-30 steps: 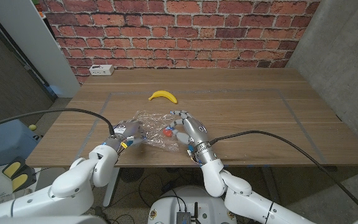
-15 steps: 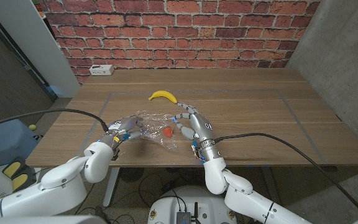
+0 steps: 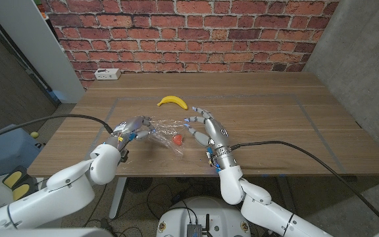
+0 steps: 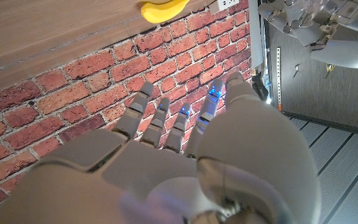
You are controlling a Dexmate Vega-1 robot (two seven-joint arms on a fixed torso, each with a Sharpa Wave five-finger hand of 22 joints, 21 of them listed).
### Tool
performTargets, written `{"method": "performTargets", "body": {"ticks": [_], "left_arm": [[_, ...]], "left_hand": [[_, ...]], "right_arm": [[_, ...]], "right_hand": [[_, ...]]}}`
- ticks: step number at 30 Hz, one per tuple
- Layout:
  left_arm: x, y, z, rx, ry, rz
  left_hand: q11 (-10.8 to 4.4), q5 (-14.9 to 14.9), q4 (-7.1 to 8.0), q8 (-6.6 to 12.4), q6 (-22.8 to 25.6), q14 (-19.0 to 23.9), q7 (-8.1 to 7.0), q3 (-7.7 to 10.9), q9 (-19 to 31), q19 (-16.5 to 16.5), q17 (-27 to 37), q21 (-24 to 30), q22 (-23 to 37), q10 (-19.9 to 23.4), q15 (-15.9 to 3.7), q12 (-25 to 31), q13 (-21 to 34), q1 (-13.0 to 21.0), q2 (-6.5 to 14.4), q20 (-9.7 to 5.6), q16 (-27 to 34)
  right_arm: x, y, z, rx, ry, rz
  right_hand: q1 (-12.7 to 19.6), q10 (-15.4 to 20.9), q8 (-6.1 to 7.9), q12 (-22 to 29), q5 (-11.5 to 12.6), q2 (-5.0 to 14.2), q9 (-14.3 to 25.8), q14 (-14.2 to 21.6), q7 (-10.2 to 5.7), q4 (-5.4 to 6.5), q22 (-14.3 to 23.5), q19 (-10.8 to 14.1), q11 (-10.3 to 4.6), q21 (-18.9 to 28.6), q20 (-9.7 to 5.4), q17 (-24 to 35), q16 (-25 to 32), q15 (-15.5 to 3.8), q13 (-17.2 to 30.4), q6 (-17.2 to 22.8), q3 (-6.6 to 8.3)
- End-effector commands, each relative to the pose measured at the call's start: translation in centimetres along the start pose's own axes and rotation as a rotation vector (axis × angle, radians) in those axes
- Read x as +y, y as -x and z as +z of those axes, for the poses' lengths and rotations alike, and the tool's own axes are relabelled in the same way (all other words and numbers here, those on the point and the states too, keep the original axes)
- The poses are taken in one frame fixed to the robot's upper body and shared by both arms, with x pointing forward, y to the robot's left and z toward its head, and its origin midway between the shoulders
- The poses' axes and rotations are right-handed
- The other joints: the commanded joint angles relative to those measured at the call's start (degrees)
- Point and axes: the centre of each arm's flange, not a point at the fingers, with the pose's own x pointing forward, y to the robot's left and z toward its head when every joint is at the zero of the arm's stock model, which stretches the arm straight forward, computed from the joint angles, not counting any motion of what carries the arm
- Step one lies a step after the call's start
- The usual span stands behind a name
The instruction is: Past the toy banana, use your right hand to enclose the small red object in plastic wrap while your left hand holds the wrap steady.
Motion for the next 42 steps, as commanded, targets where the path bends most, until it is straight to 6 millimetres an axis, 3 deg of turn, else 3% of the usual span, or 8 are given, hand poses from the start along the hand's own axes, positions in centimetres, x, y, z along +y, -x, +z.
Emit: {"method": "performTargets", "body": {"ticks": [1,6,11,16,24,26,34,42], "left_arm": [[0.5,-2.8,0.8,0.001,0.055,0.055],[0.4,-4.3,1.4,-0.001,0.057,0.063],[0.4,-5.8,2.1,-0.006,0.053,0.074],[0.2,-7.0,2.6,-0.009,0.043,0.081],[-0.4,-8.2,3.1,-0.010,0.032,0.084],[-0.5,-8.4,3.1,-0.010,0.032,0.089],[-1.2,-9.1,3.3,-0.006,0.028,0.095],[-1.5,-9.6,3.5,-0.003,0.019,0.091]], "left_hand": [[-0.06,0.2,-0.15,0.59,1.0,0.6,1.45,0.31,0.7,0.8,0.0,0.4,0.3,0.7,0.10,-0.1,0.2,0.9,0.2,0.01,0.0],[-0.13,0.3,-0.12,0.76,1.0,0.6,1.47,0.28,1.1,0.9,0.0,0.5,0.4,1.0,0.09,-0.1,0.2,1.0,0.1,-0.13,0.0],[-0.02,0.3,-0.11,0.94,1.1,0.6,1.52,0.25,1.5,1.0,0.0,0.6,0.4,1.1,-0.07,-0.2,0.2,1.1,0.1,-0.18,-0.1],[-0.20,0.4,-0.12,1.14,1.2,0.6,1.51,0.20,1.9,1.0,0.0,0.6,0.4,1.2,-0.22,-0.2,0.2,1.2,0.1,-0.25,-0.1],[-0.12,0.4,-0.10,1.33,1.2,0.6,1.65,0.12,2.5,1.0,0.0,0.6,0.4,1.2,-0.30,-0.4,0.2,1.3,0.0,-0.30,-0.2],[-0.07,0.4,-0.09,1.38,1.1,0.6,1.55,0.09,2.7,1.1,0.0,0.6,0.4,1.3,-0.38,-0.4,0.2,1.4,0.0,-0.35,-0.2],[-0.20,0.5,-0.05,1.56,1.1,0.7,1.57,-0.04,3.4,1.1,0.0,0.7,0.4,1.4,-0.51,-0.6,0.3,1.4,-0.1,-0.50,-0.2],[-0.30,0.5,0.11,1.58,0.6,0.8,0.90,-0.26,4.1,1.1,0.0,0.7,0.5,1.4,-0.63,-0.8,0.3,1.4,-0.1,-0.32,-0.2]], "right_arm": [[-0.9,0.2,0.0,-0.064,0.015,-0.058],[-1.3,0.3,0.4,-0.100,0.038,-0.064],[-1.7,0.1,0.7,-0.119,0.066,-0.036],[-1.9,-0.2,0.6,-0.128,0.084,0.017],[-2.1,-0.9,0.5,-0.145,0.126,0.136],[-2.1,-1.1,0.4,-0.144,0.131,0.160],[-2.0,-2.1,0.4,-0.141,0.165,0.272],[-1.7,-3.0,0.3,-0.117,0.189,0.380]], "right_hand": [[-0.5,2.3,-0.14,0.6,0.3,0.06,0.3,5.3,0.38,-0.67,0.3,4.0,0.29,1.4,-1.21,0.6,1.6,-5.93,0.6,-1.2,1.13],[0.3,5.7,0.51,2.1,0.4,0.39,0.4,11.0,0.73,-2.18,0.4,7.3,-0.23,2.6,-2.41,1.7,3.2,-8.31,1.4,-0.4,2.54],[1.4,9.1,1.62,3.7,0.5,0.31,0.3,15.5,0.15,-3.82,0.5,9.4,-0.71,3.3,-2.26,3.0,4.6,-9.62,2.2,2.0,3.86],[2.6,14.7,2.97,6.2,0.3,0.33,0.2,21.5,0.81,-5.29,0.7,11.6,-0.43,4.3,-2.22,5.4,7.5,-10.02,3.2,5.4,4.96],[5.4,19.0,3.69,8.3,-0.1,0.13,0.0,26.9,1.26,-6.89,1.0,13.3,-0.67,5.4,-4.12,7.3,9.2,-10.51,4.1,7.6,6.91],[5.9,20.2,3.72,8.9,-0.3,-0.01,0.0,27.8,1.30,-7.05,1.0,13.6,-0.54,5.6,-4.34,7.3,9.1,-10.47,4.3,7.7,7.43],[6.4,19.3,2.86,8.5,-0.7,-0.53,0.0,28.2,0.64,-6.93,1.2,13.8,0.05,6.1,-5.49,6.7,7.5,-10.32,4.5,6.1,8.40],[5.0,16.2,-0.32,5.6,-1.6,-2.02,-0.1,25.2,-0.39,-5.91,1.3,12.2,0.28,6.5,-5.57,4.3,2.4,-9.82,3.5,0.2,9.86]]}}
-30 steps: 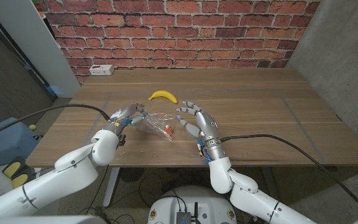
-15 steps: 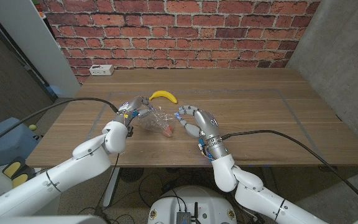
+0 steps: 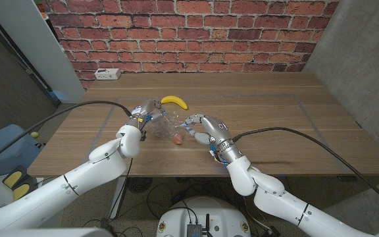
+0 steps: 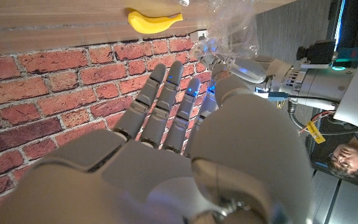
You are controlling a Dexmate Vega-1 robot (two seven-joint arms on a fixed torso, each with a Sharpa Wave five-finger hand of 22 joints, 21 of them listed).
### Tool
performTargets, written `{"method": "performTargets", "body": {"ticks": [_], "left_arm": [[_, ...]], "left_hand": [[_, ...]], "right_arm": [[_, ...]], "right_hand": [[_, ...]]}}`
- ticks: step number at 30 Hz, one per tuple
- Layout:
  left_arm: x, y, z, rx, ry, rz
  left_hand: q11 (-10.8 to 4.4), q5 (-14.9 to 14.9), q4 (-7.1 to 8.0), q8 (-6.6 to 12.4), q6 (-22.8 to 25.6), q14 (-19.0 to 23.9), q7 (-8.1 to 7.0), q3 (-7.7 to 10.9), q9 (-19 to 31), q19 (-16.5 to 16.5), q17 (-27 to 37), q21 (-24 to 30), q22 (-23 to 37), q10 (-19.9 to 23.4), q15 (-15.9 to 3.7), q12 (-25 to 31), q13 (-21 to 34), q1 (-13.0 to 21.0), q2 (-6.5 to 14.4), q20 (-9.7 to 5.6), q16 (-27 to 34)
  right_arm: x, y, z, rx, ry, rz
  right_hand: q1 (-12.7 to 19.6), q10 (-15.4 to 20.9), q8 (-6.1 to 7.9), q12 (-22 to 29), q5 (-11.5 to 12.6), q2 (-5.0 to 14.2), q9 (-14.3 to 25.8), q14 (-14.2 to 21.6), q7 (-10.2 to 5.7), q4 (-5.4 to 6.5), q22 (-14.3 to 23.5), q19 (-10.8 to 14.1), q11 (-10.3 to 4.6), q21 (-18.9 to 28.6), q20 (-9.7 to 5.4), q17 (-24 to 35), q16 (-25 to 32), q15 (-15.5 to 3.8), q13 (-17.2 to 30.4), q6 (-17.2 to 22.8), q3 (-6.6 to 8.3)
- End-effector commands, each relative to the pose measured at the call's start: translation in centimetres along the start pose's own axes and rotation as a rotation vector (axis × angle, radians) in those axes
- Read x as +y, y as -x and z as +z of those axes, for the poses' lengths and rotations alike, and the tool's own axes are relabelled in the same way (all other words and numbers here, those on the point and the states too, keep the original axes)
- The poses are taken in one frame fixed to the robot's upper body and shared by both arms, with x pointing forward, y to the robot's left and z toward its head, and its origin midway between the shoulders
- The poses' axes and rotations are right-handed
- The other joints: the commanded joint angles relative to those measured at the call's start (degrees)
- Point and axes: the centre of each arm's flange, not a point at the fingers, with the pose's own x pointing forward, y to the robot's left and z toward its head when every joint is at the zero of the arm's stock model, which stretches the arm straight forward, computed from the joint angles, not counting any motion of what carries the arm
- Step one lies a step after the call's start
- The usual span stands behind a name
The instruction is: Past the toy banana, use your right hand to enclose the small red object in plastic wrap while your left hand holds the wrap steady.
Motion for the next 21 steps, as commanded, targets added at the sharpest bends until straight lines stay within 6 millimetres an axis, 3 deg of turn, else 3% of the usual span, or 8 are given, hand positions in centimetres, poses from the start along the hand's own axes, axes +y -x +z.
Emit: {"method": "performTargets", "body": {"ticks": [1,7,14,16,18,19,21], "left_arm": [[-0.8,-1.1,0.5,0.001,-0.008,-0.002],[-0.9,-1.3,0.4,0.004,-0.001,-0.008],[-1.1,-1.5,0.4,0.003,0.006,-0.017],[-1.2,-1.5,0.4,0.004,0.010,-0.016],[-1.2,-1.5,0.3,0.005,0.016,-0.022],[-1.2,-1.5,0.2,0.006,0.019,-0.024],[-1.1,-1.5,-0.1,0.012,0.045,-0.024]], "left_hand": [[0.16,0.6,0.16,0.42,0.7,0.3,0.71,-0.32,0.6,0.2,0.0,0.3,0.2,0.5,-0.08,-0.1,0.2,0.7,0.0,0.01,-0.2],[0.23,0.6,0.35,0.31,0.1,0.1,0.22,-0.49,1.0,0.0,0.0,0.3,0.2,0.1,-0.03,-0.4,0.2,0.6,0.0,0.03,-0.3],[0.33,0.7,0.52,-1.10,-2.5,-0.2,0.35,-0.76,0.8,-0.3,0.0,0.2,0.3,-0.7,0.27,-0.8,0.3,0.4,0.0,0.29,-0.4],[0.52,0.9,0.65,-3.37,-6.6,-0.2,-0.08,-1.05,0.3,-0.4,0.1,0.2,0.3,-1.6,0.35,-1.2,0.4,0.2,0.0,0.48,-0.4],[1.01,1.1,0.80,-9.07,-16.2,-0.9,-3.39,-1.81,-1.5,-0.8,0.2,0.1,0.3,-4.0,0.81,-1.8,0.5,-0.4,-0.3,0.71,-0.4],[1.35,1.0,1.05,-10.79,-20.8,-1.4,-3.82,-2.26,-2.2,-1.2,0.2,0.0,0.4,-5.9,1.13,-2.3,0.5,-0.9,-0.3,1.14,-0.5],[2.00,0.9,1.70,-11.63,-28.7,-2.4,-4.55,-3.38,-3.4,-2.0,0.3,-0.3,0.4,-8.2,1.59,-2.5,0.5,-2.4,-0.5,1.41,-0.5]], "right_arm": [[0.3,-1.2,-0.4,0.020,0.026,0.183],[0.6,-1.8,-0.4,0.029,0.018,0.253],[1.2,-2.6,-0.2,0.028,0.014,0.303],[1.4,-2.8,0.0,0.019,0.016,0.315],[1.5,-3.0,0.1,0.013,0.019,0.323],[1.6,-3.1,0.2,0.013,0.017,0.328],[1.7,-3.4,0.2,0.011,0.019,0.345]], "right_hand": [[-1.5,-2.2,-1.72,-1.9,-0.4,-1.56,0.0,-2.5,-0.69,0.81,0.3,-1.3,0.04,0.3,0.54,-1.2,-3.0,-7.96,-0.4,-3.5,0.66],[-6.3,-6.8,-3.50,-5.3,-0.4,-3.18,0.0,-8.0,-1.76,2.23,0.0,-4.1,0.65,-0.4,1.34,-2.2,-6.7,-7.19,-1.0,-10.6,-0.33],[-7.8,-10.7,-3.73,-7.8,-0.2,-3.66,0.0,-12.8,-1.91,2.14,-0.2,-6.2,0.72,-1.2,1.61,-3.0,-9.5,-6.46,-1.4,-15.7,-0.50],[-8.1,-11.0,-3.68,-7.9,-0.2,-3.68,0.0,-13.2,-1.90,2.23,-0.3,-6.3,0.68,-1.2,1.68,-3.1,-9.7,-6.43,-1.4,-15.9,-0.56],[-8.1,-11.3,-3.61,-8.1,-0.2,-3.75,0.0,-13.4,-1.87,2.17,-0.3,-6.5,0.68,-1.3,1.91,-3.2,-9.9,-6.42,-1.4,-16.1,-0.55],[-8.2,-11.5,-3.59,-8.2,-0.2,-3.80,0.0,-13.7,-1.96,2.18,-0.3,-6.6,0.59,-1.3,1.96,-3.3,-10.1,-6.53,-1.4,-16.3,-0.58],[-8.4,-12.0,-3.64,-8.5,-0.2,-3.98,0.0,-13.9,-2.02,2.10,-0.3,-6.7,0.36,-1.4,2.13,-3.6,-10.3,-6.70,-1.5,-17.0,-0.61]]}}
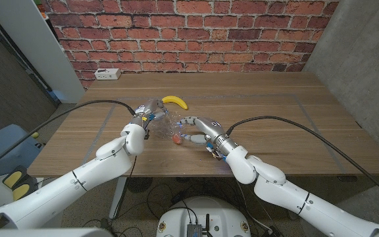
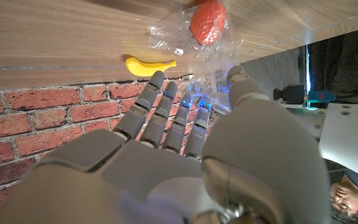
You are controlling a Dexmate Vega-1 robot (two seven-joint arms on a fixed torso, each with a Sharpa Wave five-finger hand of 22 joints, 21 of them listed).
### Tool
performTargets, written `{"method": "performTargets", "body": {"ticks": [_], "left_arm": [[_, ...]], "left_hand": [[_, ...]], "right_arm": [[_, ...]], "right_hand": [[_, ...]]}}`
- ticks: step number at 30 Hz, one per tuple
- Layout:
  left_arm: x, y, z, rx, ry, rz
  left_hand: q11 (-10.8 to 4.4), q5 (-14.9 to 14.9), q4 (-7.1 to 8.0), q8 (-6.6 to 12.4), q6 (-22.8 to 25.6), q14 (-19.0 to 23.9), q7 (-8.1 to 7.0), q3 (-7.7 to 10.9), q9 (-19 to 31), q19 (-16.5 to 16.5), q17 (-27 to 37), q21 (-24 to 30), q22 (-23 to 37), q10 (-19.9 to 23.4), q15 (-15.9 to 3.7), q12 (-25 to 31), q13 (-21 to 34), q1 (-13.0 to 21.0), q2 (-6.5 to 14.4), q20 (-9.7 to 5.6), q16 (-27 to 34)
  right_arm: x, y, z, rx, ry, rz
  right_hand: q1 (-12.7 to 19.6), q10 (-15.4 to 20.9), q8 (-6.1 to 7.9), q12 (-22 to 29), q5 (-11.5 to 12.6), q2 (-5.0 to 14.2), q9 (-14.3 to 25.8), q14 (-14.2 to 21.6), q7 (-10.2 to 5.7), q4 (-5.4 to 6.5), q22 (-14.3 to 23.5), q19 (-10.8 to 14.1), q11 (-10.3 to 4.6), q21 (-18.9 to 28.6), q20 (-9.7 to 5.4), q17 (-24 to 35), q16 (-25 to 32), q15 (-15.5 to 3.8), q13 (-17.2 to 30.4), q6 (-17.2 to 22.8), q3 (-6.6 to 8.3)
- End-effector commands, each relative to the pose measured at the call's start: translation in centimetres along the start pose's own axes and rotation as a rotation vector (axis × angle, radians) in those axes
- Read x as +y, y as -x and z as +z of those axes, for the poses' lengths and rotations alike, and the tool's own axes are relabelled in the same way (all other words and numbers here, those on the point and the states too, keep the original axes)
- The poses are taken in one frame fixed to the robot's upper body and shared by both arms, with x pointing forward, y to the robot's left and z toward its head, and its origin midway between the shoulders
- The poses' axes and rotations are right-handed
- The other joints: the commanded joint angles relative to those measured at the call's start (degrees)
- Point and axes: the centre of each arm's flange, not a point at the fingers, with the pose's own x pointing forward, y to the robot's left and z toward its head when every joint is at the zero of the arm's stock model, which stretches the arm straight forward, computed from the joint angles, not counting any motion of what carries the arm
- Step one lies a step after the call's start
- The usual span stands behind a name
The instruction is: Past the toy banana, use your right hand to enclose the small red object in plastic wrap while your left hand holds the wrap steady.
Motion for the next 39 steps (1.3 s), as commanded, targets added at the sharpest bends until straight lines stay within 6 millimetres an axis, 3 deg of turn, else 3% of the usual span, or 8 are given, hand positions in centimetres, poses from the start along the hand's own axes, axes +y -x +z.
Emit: {"method": "performTargets", "body": {"ticks": [1,6,8,16,23,30,35,39], "left_arm": [[-0.1,-0.2,-0.5,0.006,0.055,-0.015],[0.1,-0.1,-0.9,-0.002,0.107,-0.018],[0.3,0.0,-1.1,-0.011,0.133,-0.009],[1.0,0.7,-3.0,-0.058,0.405,0.051],[1.5,1.4,-4.5,-0.082,0.579,0.091],[1.4,1.9,-5.6,-0.104,0.721,0.111],[1.4,2.0,-6.0,-0.111,0.747,0.118],[1.4,2.1,-6.1,-0.115,0.753,0.127]], "left_hand": [[1.25,0.0,0.99,-3.31,-16.6,-1.9,-1.72,-1.94,-2.7,-1.9,0.3,-0.6,0.1,-5.1,1.01,-0.7,0.3,-2.9,-0.3,1.01,-0.2],[3.91,-0.9,4.42,-2.93,-32.2,-5.4,-0.36,-4.77,-6.0,-4.6,0.8,-1.7,0.3,-13.8,3.13,-1.3,0.2,-9.7,0.0,1.49,-0.2],[4.15,-1.2,5.48,-2.74,-34.2,-6.7,-0.47,-5.61,-6.6,-5.4,0.8,-2.1,0.4,-15.3,3.40,-1.1,0.2,-11.9,-0.3,1.49,-0.3],[4.60,-1.3,9.87,-2.89,-41.4,-8.5,-1.00,-6.71,-7.7,-6.8,1.4,-2.5,0.7,-20.4,3.28,-1.1,0.0,-18.4,1.1,0.97,0.1],[4.60,-1.2,12.38,-2.48,-42.1,-9.1,-1.81,-6.85,-7.9,-8.3,1.6,-2.9,1.0,-20.3,3.52,-0.6,0.0,-21.5,1.7,0.87,0.3],[4.93,-1.1,15.48,-2.67,-44.5,-9.6,-2.29,-7.16,-8.1,-8.4,1.8,-2.7,1.4,-21.2,3.54,-0.5,-0.1,-25.5,1.5,0.70,0.4],[5.20,-1.1,16.18,-2.61,-44.9,-9.7,-2.26,-7.22,-8.1,-8.4,1.8,-2.6,1.5,-21.2,3.52,-0.4,-0.1,-26.6,1.5,0.75,0.4],[5.14,-1.0,16.51,-2.61,-45.2,-9.7,-2.39,-7.25,-8.2,-8.4,1.8,-2.6,1.5,-21.3,3.49,-0.4,-0.1,-27.1,1.4,0.78,0.4]], "right_arm": [[0.6,-1.5,0.4,-0.011,0.002,0.105],[0.6,-2.2,0.5,-0.006,0.002,0.138],[0.6,-2.4,0.6,-0.005,0.004,0.143],[0.6,-3.6,0.7,-0.032,-0.032,0.203],[1.0,-5.0,0.7,-0.066,-0.055,0.256],[1.8,-6.5,0.2,-0.107,-0.119,0.322],[2.4,-7.6,-0.3,-0.111,-0.143,0.376],[2.7,-8.1,-0.7,-0.092,-0.144,0.415]], "right_hand": [[-0.6,-1.0,-0.14,-0.5,0.2,-0.39,0.0,-0.7,-0.22,-0.02,0.1,-0.6,-0.35,-0.3,0.40,-0.3,-0.6,-7.98,-0.1,-1.4,-0.09],[-1.2,-4.0,-0.40,-1.8,0.3,-0.80,-0.1,-4.0,-0.98,-0.23,0.0,-1.9,-0.59,-1.0,1.17,-1.4,-2.6,-7.13,-0.4,-5.1,-0.28],[-2.0,-6.7,-0.35,-2.5,0.4,-0.89,-0.2,-7.1,-0.99,-0.11,-0.1,-3.6,0.14,-1.8,2.00,-2.0,-3.9,-5.26,-0.6,-7.9,-0.58],[-4.2,-11.4,-0.48,-2.7,0.5,-0.76,-0.3,-12.6,-2.15,0.47,-0.5,-6.8,0.28,-3.7,4.68,-2.8,-5.0,-4.40,-1.2,-14.1,-1.84],[-6.0,-13.7,0.38,-2.4,0.6,2.74,-0.3,-17.8,-3.54,1.73,-0.8,-9.9,-0.34,-5.7,1.70,-4.1,-5.6,-4.84,-1.9,-15.5,-2.03],[-16.5,-14.5,0.65,-2.0,0.0,8.79,-0.4,-20.8,-4.24,8.34,-0.8,-14.2,-0.66,-8.0,1.40,-5.3,-4.7,-4.93,-2.9,-15.4,-4.60],[-22.9,-14.6,0.81,-1.8,0.1,9.43,-0.5,-21.9,-3.64,12.60,-0.8,-16.2,-0.48,-8.4,1.96,-5.7,-4.7,-4.62,-3.1,-14.3,-6.01],[-25.3,-15.1,0.79,-2.0,0.3,8.70,-0.6,-22.8,-2.94,13.84,-0.9,-17.1,-0.01,-8.5,2.95,-6.0,-4.9,-3.43,-3.2,-14.0,-6.84]]}}
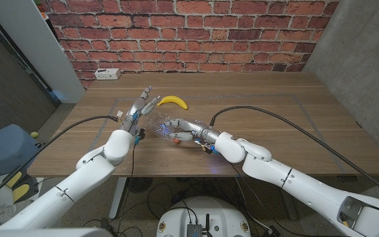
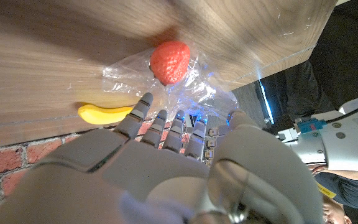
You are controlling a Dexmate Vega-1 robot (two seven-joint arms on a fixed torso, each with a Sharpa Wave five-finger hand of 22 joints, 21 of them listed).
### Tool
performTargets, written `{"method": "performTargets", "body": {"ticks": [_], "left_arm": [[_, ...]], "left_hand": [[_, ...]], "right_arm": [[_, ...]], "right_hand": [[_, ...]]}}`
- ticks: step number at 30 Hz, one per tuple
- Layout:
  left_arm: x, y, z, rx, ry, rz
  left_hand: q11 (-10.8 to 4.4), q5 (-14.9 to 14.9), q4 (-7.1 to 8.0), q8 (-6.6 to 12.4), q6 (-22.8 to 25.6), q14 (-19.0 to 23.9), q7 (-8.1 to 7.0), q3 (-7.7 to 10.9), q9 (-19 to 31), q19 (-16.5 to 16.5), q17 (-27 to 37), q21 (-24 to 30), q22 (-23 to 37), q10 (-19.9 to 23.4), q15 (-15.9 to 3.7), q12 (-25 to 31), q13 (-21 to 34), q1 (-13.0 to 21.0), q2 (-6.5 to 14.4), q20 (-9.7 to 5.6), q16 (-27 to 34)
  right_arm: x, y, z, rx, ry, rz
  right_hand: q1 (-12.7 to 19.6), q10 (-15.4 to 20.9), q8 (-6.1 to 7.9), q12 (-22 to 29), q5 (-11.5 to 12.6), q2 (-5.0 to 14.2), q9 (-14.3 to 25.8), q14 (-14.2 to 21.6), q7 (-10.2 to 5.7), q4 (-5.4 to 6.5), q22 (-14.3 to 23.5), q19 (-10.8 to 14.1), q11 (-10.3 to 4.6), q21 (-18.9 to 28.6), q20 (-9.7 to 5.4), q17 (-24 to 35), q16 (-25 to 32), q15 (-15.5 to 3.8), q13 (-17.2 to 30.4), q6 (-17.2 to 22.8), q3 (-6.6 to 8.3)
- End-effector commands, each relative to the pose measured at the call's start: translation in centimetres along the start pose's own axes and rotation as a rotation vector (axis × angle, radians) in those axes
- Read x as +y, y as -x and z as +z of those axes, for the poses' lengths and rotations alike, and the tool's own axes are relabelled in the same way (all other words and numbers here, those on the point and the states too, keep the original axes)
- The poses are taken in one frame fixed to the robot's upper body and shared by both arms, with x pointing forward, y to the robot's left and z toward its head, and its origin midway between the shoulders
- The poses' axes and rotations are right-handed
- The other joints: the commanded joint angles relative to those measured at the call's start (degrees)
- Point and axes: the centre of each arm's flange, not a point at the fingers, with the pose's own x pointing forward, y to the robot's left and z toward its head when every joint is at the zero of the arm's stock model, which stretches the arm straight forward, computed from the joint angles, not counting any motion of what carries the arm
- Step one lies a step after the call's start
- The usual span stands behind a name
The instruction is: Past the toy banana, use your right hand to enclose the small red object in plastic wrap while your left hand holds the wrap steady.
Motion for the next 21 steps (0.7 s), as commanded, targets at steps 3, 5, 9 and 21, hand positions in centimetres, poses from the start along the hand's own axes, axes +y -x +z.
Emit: {"method": "performTargets", "body": {"ticks": [3,5,9,21], "left_arm": [[1.4,0.8,-1.3,-0.014,0.119,0.050],[1.5,0.8,-1.3,-0.015,0.123,0.052],[1.5,0.8,-1.4,-0.016,0.125,0.049],[1.3,0.5,-1.3,-0.020,0.133,0.031]], "left_hand": [[0.09,0.2,0.77,0.12,-0.8,-0.5,-0.24,0.01,0.0,-0.3,0.1,0.2,0.2,-0.4,0.23,0.4,0.1,-1.2,0.0,0.25,0.2],[0.13,0.2,0.90,0.13,-1.0,-0.4,-0.25,0.00,0.0,-0.2,0.1,0.3,0.2,-0.3,0.20,0.5,0.1,-1.5,-0.1,0.29,0.2],[0.20,0.2,1.05,0.18,-1.1,-0.4,-0.23,0.01,0.0,-0.2,0.1,0.3,0.2,-0.3,0.19,0.5,0.1,-1.8,-0.1,0.30,0.2],[0.26,0.3,1.41,0.41,-0.9,-0.4,-0.13,0.01,-0.1,-0.1,0.0,0.4,0.3,-0.4,0.11,0.5,0.1,-2.7,-0.2,0.37,0.3]], "right_arm": [[0.5,-2.3,-1.1,0.009,-0.042,0.147],[0.6,-2.4,-1.3,0.021,-0.037,0.165],[0.8,-2.6,-1.6,0.044,-0.031,0.190],[1.1,-2.3,-1.9,0.106,0.015,0.235]], "right_hand": [[-3.2,-0.9,0.22,0.3,0.2,-0.78,-0.1,-1.2,0.61,1.75,0.1,-1.9,0.74,-0.3,1.00,-0.3,0.0,-3.60,0.0,0.6,-0.91],[-3.5,-1.1,0.14,0.3,0.3,-0.85,-0.1,-1.5,0.63,1.82,0.0,-2.2,0.81,-0.4,1.07,-0.4,-0.1,-3.16,-0.1,0.4,-0.96],[-3.6,-1.4,0.05,0.2,0.4,-1.02,-0.1,-1.9,0.52,1.66,0.0,-2.9,1.11,-0.5,1.65,-0.7,-0.2,-2.41,-0.1,0.3,-0.90],[1.9,-2.9,-0.13,0.2,0.6,-3.46,-0.2,-1.6,1.18,-4.78,-0.1,-0.9,2.18,0.7,4.24,-1.7,0.1,-0.67,-0.1,-2.6,0.91]]}}
